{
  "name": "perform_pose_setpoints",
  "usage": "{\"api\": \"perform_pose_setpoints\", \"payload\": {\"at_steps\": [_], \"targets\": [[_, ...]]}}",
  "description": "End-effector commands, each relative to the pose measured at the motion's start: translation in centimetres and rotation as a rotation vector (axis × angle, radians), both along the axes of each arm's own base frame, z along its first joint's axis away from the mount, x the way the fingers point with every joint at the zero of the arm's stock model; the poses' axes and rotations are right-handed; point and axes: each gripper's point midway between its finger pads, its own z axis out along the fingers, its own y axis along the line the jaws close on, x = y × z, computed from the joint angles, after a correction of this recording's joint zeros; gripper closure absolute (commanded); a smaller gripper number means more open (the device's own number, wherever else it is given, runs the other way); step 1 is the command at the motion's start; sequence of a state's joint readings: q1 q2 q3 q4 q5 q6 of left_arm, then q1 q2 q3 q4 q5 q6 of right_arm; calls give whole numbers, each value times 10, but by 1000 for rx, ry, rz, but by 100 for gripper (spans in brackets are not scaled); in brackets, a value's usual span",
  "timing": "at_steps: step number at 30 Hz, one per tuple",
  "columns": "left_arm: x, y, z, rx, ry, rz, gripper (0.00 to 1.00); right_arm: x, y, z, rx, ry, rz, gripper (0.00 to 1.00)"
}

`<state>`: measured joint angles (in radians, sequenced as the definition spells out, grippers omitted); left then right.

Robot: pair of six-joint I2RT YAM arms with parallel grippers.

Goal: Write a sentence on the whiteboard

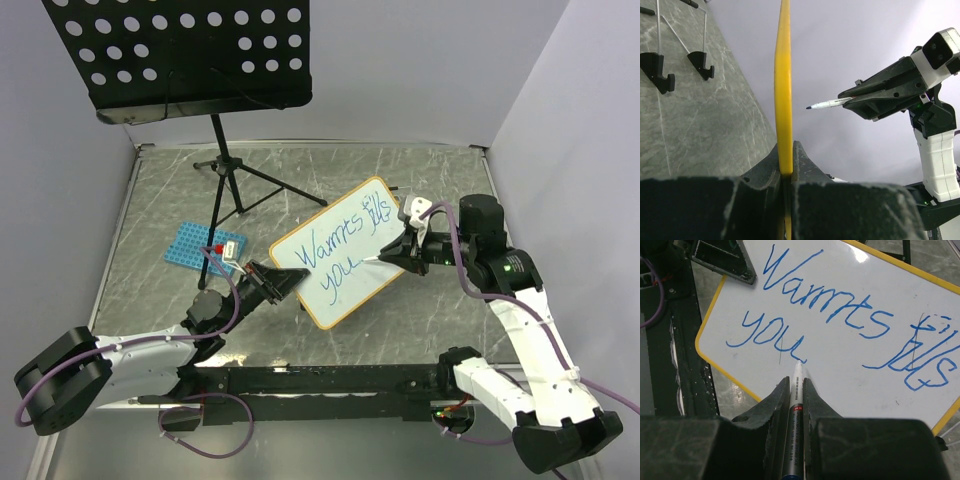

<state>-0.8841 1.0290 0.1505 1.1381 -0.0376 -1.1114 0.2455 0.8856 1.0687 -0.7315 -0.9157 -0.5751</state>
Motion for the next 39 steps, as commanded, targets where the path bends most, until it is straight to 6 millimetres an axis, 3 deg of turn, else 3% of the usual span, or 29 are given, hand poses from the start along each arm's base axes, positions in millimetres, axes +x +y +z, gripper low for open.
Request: {"api": "perform_pose_setpoints", "payload": {"at_steps": [1, 21, 29, 39], "targets": [[-12, 11, 56, -161, -135, -13, 99, 5, -3, 16, -3, -56, -4, 100], [-12, 6, 59, -166, -136, -32, 99, 22, -1, -2, -33, -33, -4, 100], [-10, 5, 57, -163, -130, -31, 99, 20, 3, 17, 9, -72, 3, 100], [-10, 4, 59, -166, -130, -32, 99, 33, 11, 11, 19, -38, -19, 100]]}}
